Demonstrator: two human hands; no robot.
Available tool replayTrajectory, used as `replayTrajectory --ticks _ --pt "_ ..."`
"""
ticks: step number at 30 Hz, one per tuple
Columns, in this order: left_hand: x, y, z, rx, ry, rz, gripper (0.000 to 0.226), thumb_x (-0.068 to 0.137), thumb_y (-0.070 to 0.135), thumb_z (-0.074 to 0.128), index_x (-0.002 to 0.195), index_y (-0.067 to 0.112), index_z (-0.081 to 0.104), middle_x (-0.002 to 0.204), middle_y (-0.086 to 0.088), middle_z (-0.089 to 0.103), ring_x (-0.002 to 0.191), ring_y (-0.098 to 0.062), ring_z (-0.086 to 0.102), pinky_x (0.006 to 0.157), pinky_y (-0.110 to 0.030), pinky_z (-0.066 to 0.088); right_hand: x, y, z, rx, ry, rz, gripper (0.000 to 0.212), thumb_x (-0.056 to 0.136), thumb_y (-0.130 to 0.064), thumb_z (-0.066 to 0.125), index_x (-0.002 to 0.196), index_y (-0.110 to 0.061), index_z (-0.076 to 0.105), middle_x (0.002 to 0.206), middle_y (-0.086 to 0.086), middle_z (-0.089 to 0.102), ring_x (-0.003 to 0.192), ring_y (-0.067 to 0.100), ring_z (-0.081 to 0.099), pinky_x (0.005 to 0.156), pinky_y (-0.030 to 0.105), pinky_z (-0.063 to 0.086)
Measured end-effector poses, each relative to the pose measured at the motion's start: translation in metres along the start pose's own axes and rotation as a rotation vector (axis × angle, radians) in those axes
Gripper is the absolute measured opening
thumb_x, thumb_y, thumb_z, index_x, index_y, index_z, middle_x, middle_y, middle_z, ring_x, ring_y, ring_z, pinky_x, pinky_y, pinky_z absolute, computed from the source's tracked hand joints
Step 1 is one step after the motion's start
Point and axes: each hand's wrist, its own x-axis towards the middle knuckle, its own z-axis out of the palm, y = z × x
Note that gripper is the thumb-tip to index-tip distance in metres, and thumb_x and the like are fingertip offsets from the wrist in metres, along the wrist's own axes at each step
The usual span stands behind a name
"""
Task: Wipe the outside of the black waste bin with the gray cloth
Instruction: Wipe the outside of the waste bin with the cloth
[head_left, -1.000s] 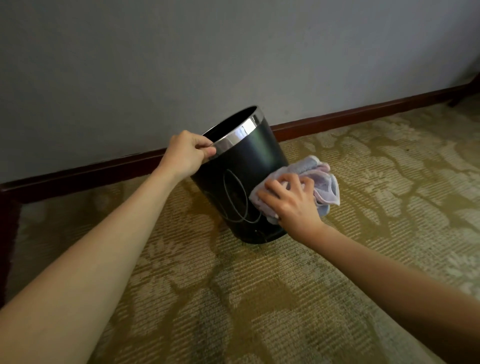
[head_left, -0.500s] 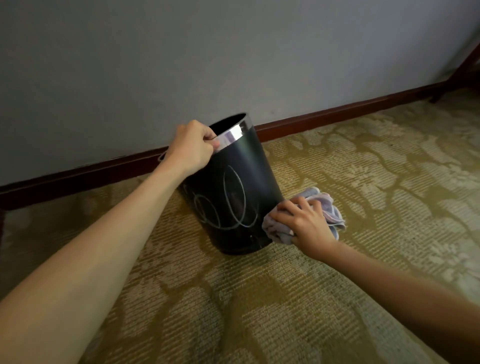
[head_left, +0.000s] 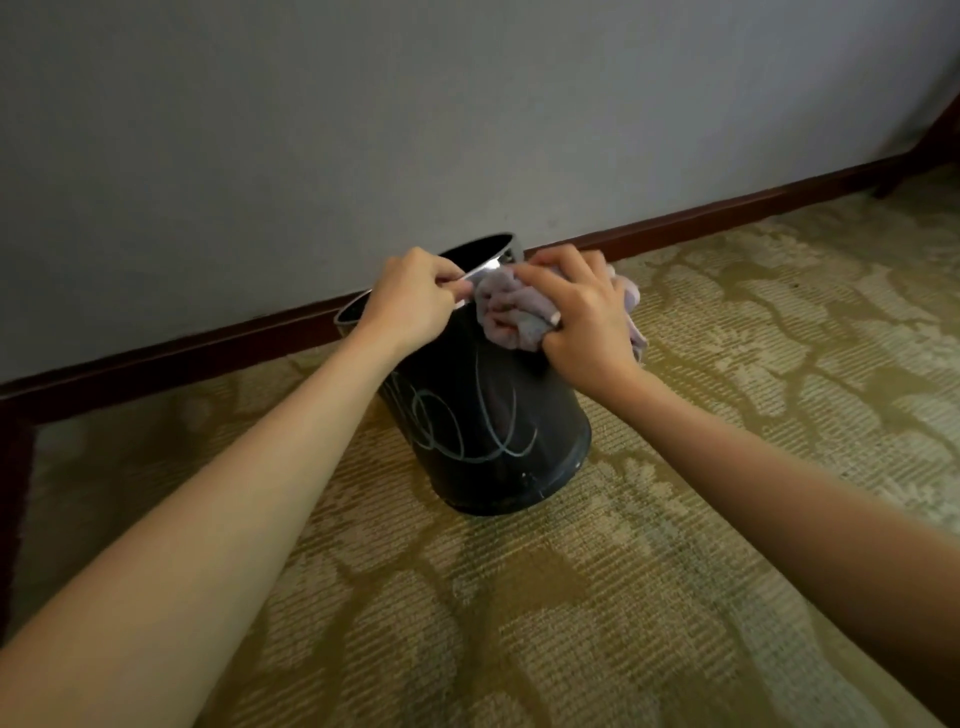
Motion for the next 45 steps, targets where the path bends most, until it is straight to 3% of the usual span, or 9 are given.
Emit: replayTrajectory --ticks 6,10,17,21,28,33,39,42,45 --pt "0.002 -0.019 -0.018 -0.056 -0.232 0.094 0.018 0.091 0.037 0.056 0.101 0.027 0.067 0.095 0.005 0.068 0.090 -0.010 0.060 0.074 -0.031 0.045 -0.027 0.015 0.003 -0.186 -0.097 -0.116 0.053 0.062 -0.001 0.074 0.113 -0.013 0.068 0.115 0.012 0.061 0.105 0.041 0.050 0.074 0.052 0.040" --pt "-0.002 -0.058 -0.044 -0.107 -0.402 0.084 0.015 0.091 0.030 0.056 0.092 0.043 0.063 0.095 0.017 0.066 0.094 -0.003 0.060 0.074 -0.027 0.044 -0.062 0.027 0.012 -0.244 -0.210 -0.146 0.053 0.058 -0.008 0.079 0.110 -0.014 0.069 0.112 0.010 0.064 0.099 0.039 0.054 0.070 0.051 0.041" --pt "-0.012 -0.077 -0.034 -0.058 -0.217 0.107 0.024 0.093 0.014 0.054 0.091 0.034 0.068 0.087 0.013 0.068 0.091 -0.006 0.061 0.078 -0.026 0.040 -0.113 0.047 0.013 -0.301 -0.330 -0.278 0.042 0.061 -0.019 0.082 0.102 -0.019 0.072 0.103 0.006 0.066 0.093 0.036 0.060 0.066 0.048 0.043" --pt "-0.012 -0.062 -0.022 -0.026 -0.169 0.125 0.018 0.093 0.014 0.054 0.091 0.020 0.071 0.090 -0.003 0.070 0.091 -0.017 0.061 0.082 -0.033 0.045 -0.102 0.052 0.000 -0.322 -0.387 -0.289 0.045 0.059 -0.015 0.083 0.102 -0.020 0.071 0.104 0.004 0.066 0.095 0.033 0.059 0.068 0.047 0.042" --pt "-0.012 -0.057 -0.015 -0.054 -0.094 0.099 0.022 0.094 0.009 0.050 0.087 0.015 0.070 0.084 -0.007 0.068 0.083 -0.018 0.060 0.074 -0.033 0.045 -0.013 0.014 -0.005 -0.078 0.053 -0.041 0.046 0.068 0.002 0.060 0.110 -0.012 0.068 0.111 0.012 0.061 0.100 0.038 0.049 0.072 0.046 0.034" --pt "-0.009 -0.078 -0.019 -0.050 -0.006 0.043 0.023 0.093 0.009 0.051 0.081 0.020 0.069 0.077 -0.005 0.067 0.077 -0.018 0.060 0.072 -0.032 0.045 -0.039 0.013 0.013 -0.282 -0.155 -0.214 0.047 0.057 -0.009 0.079 0.104 -0.013 0.069 0.110 0.014 0.062 0.101 0.041 0.052 0.069 0.051 0.042" --pt "-0.009 -0.091 -0.022 -0.065 0.071 0.010 0.024 0.092 0.012 0.055 0.079 0.028 0.067 0.074 0.002 0.065 0.075 -0.014 0.058 0.065 -0.017 0.037 -0.111 0.042 0.016 -0.376 -0.483 -0.277 0.027 0.064 -0.019 0.079 0.089 -0.019 0.070 0.095 0.002 0.063 0.089 0.030 0.057 0.067 0.048 0.043" --pt "-0.008 -0.088 -0.018 -0.065 0.102 0.010 0.018 0.091 0.011 0.056 0.088 0.017 0.072 0.076 0.000 0.066 0.078 -0.016 0.059 0.066 -0.018 0.036 -0.084 0.035 0.011 -0.374 -0.442 -0.222 0.032 0.069 -0.022 0.074 0.101 -0.021 0.069 0.103 0.004 0.061 0.094 0.031 0.052 0.068 0.046 0.039" --pt "-0.010 -0.084 -0.019 -0.053 0.076 0.025 0.018 0.092 0.012 0.055 0.085 0.016 0.071 0.073 -0.002 0.065 0.073 -0.015 0.058 0.065 -0.023 0.038 -0.032 0.015 0.010 -0.264 -0.242 -0.122 0.042 0.067 -0.010 0.072 0.109 -0.017 0.066 0.111 0.011 0.059 0.101 0.037 0.048 0.073 0.049 0.038"
